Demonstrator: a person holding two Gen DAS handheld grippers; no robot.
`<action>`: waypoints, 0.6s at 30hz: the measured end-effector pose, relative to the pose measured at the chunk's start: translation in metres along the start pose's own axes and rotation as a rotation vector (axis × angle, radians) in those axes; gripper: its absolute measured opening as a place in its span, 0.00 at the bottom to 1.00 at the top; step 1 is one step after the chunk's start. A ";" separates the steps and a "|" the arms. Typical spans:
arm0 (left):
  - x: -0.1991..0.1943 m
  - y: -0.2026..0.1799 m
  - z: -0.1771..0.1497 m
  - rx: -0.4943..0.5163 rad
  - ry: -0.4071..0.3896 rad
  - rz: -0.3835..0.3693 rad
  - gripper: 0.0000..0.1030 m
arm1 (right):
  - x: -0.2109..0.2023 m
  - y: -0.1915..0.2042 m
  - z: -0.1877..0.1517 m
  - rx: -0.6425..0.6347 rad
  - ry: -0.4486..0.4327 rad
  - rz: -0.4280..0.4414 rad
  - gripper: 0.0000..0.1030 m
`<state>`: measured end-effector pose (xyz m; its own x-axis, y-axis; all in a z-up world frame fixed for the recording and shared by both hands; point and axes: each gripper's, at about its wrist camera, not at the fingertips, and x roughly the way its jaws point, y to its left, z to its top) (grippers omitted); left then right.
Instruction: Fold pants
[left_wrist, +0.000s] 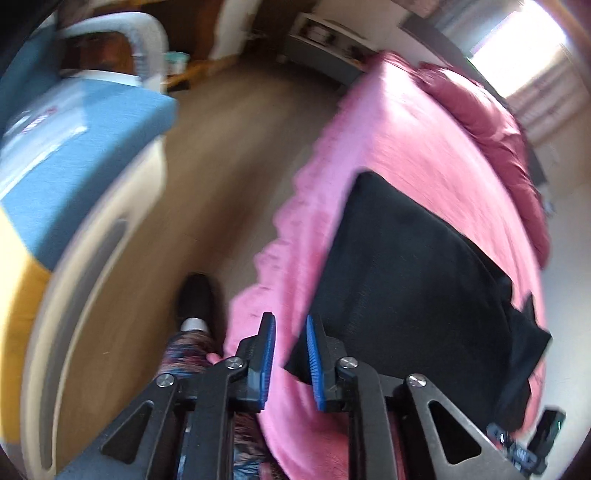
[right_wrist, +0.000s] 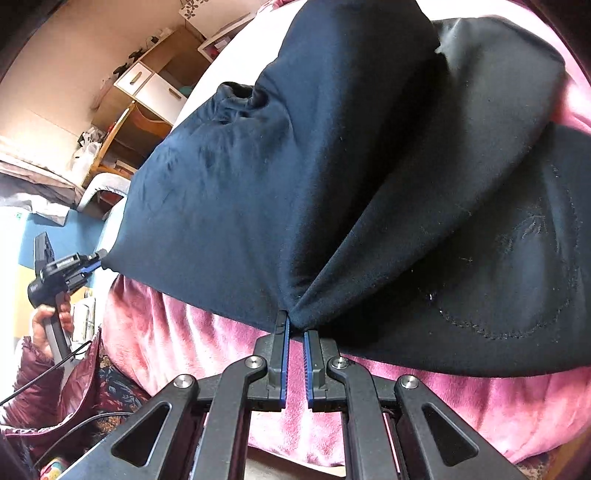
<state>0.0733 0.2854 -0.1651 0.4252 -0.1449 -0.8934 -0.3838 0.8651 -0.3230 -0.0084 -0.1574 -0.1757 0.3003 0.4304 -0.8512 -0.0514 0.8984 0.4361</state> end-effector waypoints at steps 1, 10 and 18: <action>-0.003 0.002 0.002 -0.016 -0.008 0.038 0.21 | -0.002 -0.003 0.001 0.010 0.013 0.022 0.14; -0.040 -0.048 -0.007 0.143 -0.151 -0.084 0.24 | -0.102 -0.092 0.021 0.196 -0.223 -0.012 0.30; -0.014 -0.138 -0.049 0.408 -0.003 -0.297 0.25 | -0.144 -0.208 0.096 0.502 -0.452 -0.117 0.30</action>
<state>0.0801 0.1445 -0.1230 0.4701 -0.4123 -0.7803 0.1053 0.9040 -0.4143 0.0502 -0.4152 -0.1158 0.6508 0.1566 -0.7430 0.4206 0.7403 0.5244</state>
